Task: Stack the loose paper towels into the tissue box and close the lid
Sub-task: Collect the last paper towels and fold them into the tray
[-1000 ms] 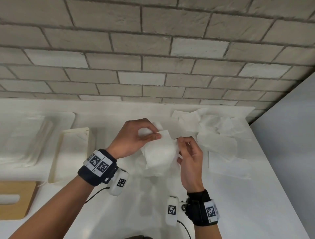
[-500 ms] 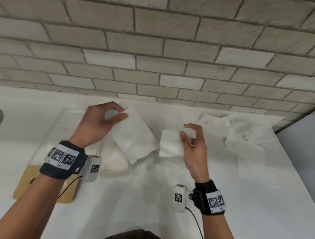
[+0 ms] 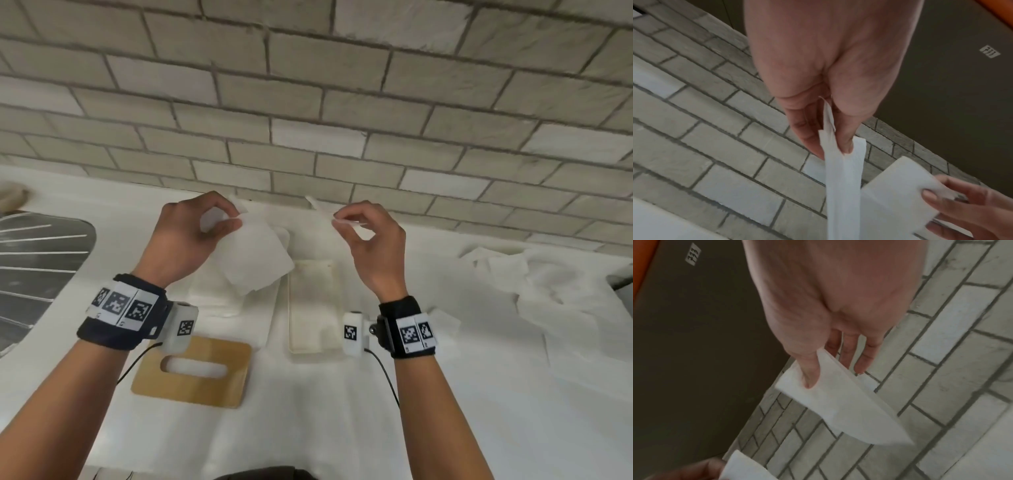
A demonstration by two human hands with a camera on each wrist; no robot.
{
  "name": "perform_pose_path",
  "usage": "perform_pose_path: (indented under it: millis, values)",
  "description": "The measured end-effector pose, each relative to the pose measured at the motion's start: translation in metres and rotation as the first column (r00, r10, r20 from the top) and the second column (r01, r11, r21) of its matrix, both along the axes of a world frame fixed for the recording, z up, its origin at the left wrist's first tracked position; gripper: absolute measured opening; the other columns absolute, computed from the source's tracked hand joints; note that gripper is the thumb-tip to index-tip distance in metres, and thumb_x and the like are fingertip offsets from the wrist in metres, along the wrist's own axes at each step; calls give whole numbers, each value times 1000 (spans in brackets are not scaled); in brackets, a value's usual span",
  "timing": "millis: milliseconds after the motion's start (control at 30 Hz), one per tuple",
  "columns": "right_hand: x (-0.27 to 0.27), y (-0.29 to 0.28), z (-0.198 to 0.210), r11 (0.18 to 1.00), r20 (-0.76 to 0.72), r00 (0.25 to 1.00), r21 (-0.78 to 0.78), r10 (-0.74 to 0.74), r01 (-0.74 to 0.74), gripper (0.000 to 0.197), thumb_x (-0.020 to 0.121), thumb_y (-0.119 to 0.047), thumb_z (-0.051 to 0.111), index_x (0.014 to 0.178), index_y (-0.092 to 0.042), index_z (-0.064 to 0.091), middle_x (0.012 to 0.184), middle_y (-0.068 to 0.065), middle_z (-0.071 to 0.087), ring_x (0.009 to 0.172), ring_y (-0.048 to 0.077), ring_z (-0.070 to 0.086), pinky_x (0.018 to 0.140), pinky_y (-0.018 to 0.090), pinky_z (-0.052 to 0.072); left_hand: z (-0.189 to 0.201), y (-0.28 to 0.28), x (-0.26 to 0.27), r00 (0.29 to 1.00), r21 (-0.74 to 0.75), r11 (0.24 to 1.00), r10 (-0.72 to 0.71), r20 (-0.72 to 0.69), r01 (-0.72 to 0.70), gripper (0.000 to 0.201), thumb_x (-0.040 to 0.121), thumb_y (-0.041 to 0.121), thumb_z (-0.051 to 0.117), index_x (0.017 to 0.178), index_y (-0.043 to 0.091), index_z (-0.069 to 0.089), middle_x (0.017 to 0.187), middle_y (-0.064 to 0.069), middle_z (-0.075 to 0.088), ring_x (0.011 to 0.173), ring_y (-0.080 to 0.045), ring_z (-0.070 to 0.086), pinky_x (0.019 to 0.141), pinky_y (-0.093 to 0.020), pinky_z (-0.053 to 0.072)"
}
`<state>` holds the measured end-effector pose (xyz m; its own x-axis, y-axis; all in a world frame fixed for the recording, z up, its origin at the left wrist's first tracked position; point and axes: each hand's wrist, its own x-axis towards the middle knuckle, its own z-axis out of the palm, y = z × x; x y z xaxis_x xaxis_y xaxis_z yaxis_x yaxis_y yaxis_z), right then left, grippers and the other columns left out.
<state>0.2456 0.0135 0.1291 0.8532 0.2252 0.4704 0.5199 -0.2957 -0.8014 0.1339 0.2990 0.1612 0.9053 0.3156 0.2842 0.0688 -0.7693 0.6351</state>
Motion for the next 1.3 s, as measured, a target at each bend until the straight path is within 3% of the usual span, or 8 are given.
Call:
perform_pose_path:
  millis: [133, 267, 367, 567, 833, 967, 1100, 1300]
  values:
    - [-16, -1, -29, 972, 32, 991, -202, 131, -122, 18, 93, -7, 81, 96, -24, 76, 98, -15, 76, 97, 8, 70, 93, 31, 54, 0, 20, -4, 1000, -7, 1000, 4, 13, -4, 10, 94, 35, 81, 97, 27, 75, 92, 35, 66, 91, -2, 58, 80, -1, 38]
    - [-32, -10, -94, 842, 47, 992, -535, 116, -73, 27, 85, -13, 83, 94, -36, 72, 96, -20, 77, 94, 8, 73, 96, 46, 54, 3, 27, -6, 1000, -11, 1000, -5, -3, 5, 9, 92, 36, 82, 93, 32, 75, 95, 27, 70, 96, -7, 61, 82, 0, 37]
    - [-55, -19, -129, 713, 28, 999, -701, 39, -8, 36, 73, -10, 88, 89, -38, 73, 87, -19, 76, 84, 8, 69, 96, 39, 47, 6, 26, -4, 999, -35, 999, -27, -28, 26, 10, 92, 38, 82, 90, 36, 73, 96, 25, 72, 97, -7, 62, 82, 0, 37]
    - [-88, -23, -149, 625, 62, 995, -774, -83, 101, 41, 67, -10, 89, 89, -39, 70, 84, -18, 73, 77, 8, 68, 93, 37, 34, 6, 12, 13, 997, -25, 997, -68, -35, 68, 9, 92, 38, 82, 91, 35, 74, 91, 27, 71, 92, -8, 63, 79, -1, 37]
    - [-93, -13, -144, 559, 24, 996, -827, -86, 68, 35, 68, -16, 91, 86, -39, 72, 85, -17, 72, 76, 8, 66, 90, 37, 30, 6, -11, 29, 981, -20, 981, -193, -10, 193, 9, 93, 35, 82, 91, 36, 73, 81, 32, 69, 83, 19, 59, 74, -2, 36]
    - [-85, -34, -119, 633, -209, 977, -751, 41, -187, 31, 87, -36, 83, 115, -46, 73, 129, -25, 67, 125, 4, 57, 108, 32, 36, 11, -18, 30, 959, -22, 959, -283, 13, 284, 6, 94, 32, 81, 93, 30, 76, 91, 30, 73, 84, 15, 61, 77, -3, 38]
    - [-74, -32, -66, 962, -228, 973, -254, 38, -97, 29, 90, -39, 87, 115, -36, 75, 127, -22, 70, 124, 0, 64, 109, 27, 49, 19, -27, 30, 923, -14, 927, -375, -84, 375, 5, 97, 40, 76, 96, 36, 73, 100, 29, 74, 101, 11, 62, 87, -3, 39]
    - [-65, 12, -40, 994, -351, 931, 77, 105, -83, 50, 100, -42, 74, 142, -32, 48, 135, -26, 61, 131, 2, 60, 108, 22, 49, 30, -47, 35, 836, -66, 846, -533, -130, 529, 5, 102, 37, 70, 102, 34, 66, 108, 26, 72, 112, 15, 61, 92, -6, 41]
